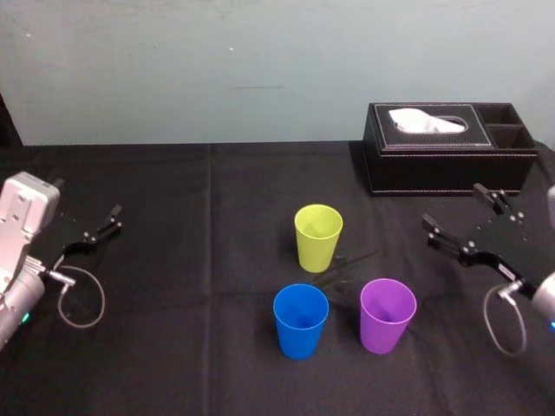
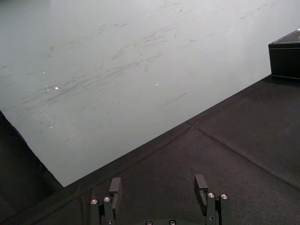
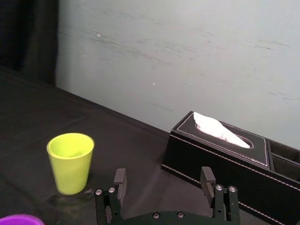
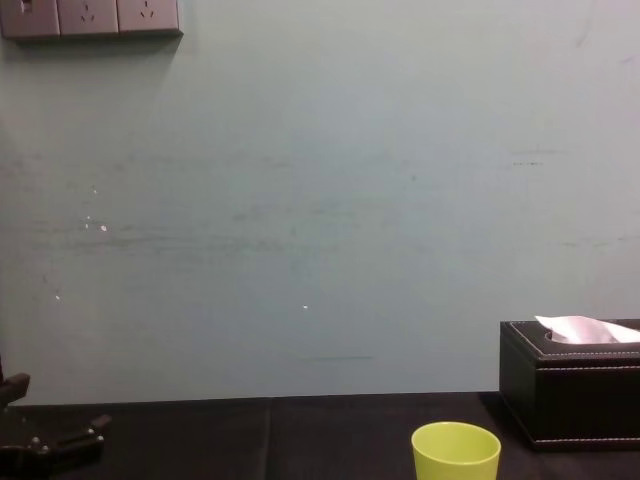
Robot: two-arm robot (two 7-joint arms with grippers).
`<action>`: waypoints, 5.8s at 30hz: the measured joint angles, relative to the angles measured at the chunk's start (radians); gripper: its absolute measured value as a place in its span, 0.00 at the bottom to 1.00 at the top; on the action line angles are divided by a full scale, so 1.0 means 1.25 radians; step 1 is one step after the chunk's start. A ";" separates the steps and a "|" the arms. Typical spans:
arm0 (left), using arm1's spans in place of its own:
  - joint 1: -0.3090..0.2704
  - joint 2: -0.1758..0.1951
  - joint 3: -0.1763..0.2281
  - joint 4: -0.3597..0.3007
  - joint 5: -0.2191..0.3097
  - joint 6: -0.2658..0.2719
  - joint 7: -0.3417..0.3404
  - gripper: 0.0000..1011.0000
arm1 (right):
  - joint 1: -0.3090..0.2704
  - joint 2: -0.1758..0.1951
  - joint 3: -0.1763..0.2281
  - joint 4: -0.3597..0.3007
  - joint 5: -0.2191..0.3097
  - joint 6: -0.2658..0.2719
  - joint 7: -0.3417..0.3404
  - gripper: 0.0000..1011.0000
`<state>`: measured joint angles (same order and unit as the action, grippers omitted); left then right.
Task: Stack the three plastic cups sequentially using one hand.
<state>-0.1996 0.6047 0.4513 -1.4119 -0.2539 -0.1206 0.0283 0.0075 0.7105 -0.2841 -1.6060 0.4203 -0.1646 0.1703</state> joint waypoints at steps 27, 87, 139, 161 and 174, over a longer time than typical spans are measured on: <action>0.000 0.000 0.000 0.000 0.000 0.000 0.000 1.00 | -0.220 0.126 0.124 -0.082 0.127 -0.116 0.267 0.99; 0.000 0.000 0.000 0.000 0.000 0.000 0.000 1.00 | -0.058 -0.023 0.002 0.079 0.103 -0.003 0.419 0.99; 0.000 0.000 0.000 0.000 0.000 0.000 0.000 1.00 | -0.023 -0.039 -0.025 0.090 0.084 -0.003 0.413 0.73; 0.000 0.000 0.000 0.000 0.000 0.000 0.000 1.00 | -0.052 -0.013 0.033 -0.052 0.109 0.092 0.322 0.73; 0.000 0.000 0.000 0.000 0.000 0.000 0.000 1.00 | 0.047 -0.033 0.016 -0.086 0.129 0.199 0.272 0.73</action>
<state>-0.1996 0.6047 0.4514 -1.4120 -0.2539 -0.1205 0.0283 0.0661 0.6698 -0.2639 -1.7136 0.5809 0.0839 0.5102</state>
